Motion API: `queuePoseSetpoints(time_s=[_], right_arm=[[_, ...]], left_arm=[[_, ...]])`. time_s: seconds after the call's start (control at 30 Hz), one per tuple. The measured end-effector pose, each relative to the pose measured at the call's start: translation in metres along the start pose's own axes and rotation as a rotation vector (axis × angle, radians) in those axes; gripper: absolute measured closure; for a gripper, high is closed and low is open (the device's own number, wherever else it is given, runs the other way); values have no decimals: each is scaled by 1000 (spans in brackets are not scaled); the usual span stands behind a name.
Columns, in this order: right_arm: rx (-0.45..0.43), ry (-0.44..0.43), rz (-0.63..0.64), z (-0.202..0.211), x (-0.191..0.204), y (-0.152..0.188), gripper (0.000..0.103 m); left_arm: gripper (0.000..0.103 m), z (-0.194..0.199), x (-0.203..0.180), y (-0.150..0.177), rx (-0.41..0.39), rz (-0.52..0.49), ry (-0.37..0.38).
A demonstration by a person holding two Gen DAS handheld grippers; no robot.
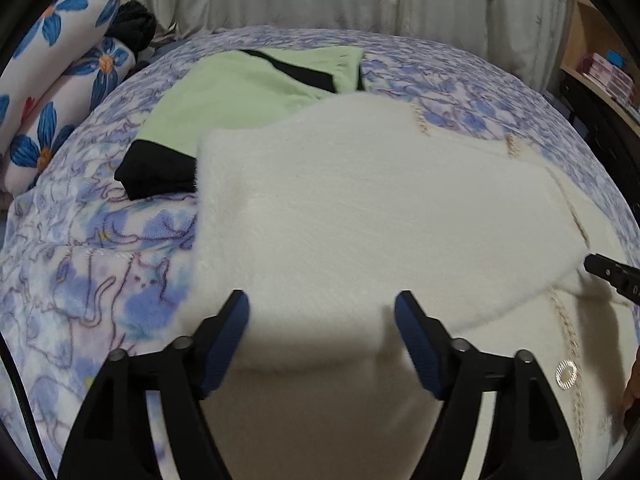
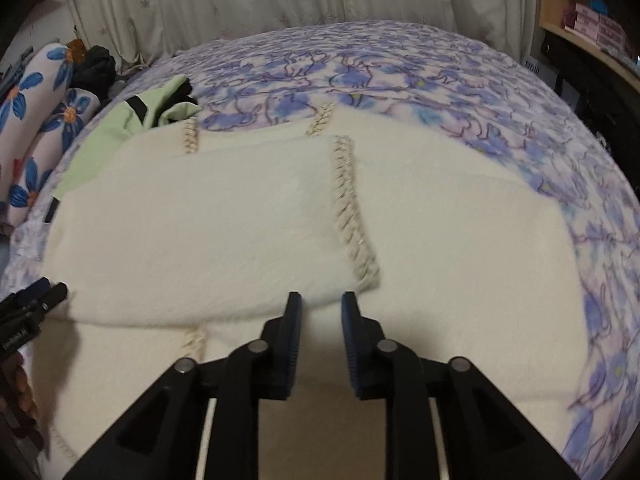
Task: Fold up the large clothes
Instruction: 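Lay the front edge over the folded sleeve with the right tool and release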
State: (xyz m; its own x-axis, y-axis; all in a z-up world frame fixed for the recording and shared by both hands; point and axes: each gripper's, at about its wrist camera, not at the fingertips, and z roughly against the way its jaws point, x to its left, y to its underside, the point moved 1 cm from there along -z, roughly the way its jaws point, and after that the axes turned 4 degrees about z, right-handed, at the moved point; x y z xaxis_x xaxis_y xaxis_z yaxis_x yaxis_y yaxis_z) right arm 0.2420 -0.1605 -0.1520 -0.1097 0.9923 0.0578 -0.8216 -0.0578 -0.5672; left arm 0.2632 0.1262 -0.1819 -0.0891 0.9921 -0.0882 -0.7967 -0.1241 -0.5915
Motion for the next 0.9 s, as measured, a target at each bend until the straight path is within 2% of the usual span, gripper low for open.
queuePoseSetpoints(time_s=[0.07, 0.23, 0.4, 0.53, 0.6, 0.63, 0.9], right_arm=[[0, -5, -18, 7, 0, 5, 68], [4, -39, -70, 29, -1, 25, 68], [-8, -59, -125, 52, -2, 41, 68], [-26, -49, -164, 73, -3, 50, 68], [-29, -31, -164, 80, -4, 53, 68], [-26, -18, -162, 84, -4, 56, 68], [-11, 21, -141, 104, -6, 86, 68]], left_arm=[[26, 12, -6, 7, -8, -18, 9], [15, 42, -10, 21, -6, 2, 39], [14, 75, -13, 27, -15, 19, 49], [12, 98, -13, 28, -28, 35, 61], [3, 107, -12, 29, -31, 49, 73], [2, 110, -12, 30, -28, 55, 75], [2, 123, -16, 57, 7, 70, 53]])
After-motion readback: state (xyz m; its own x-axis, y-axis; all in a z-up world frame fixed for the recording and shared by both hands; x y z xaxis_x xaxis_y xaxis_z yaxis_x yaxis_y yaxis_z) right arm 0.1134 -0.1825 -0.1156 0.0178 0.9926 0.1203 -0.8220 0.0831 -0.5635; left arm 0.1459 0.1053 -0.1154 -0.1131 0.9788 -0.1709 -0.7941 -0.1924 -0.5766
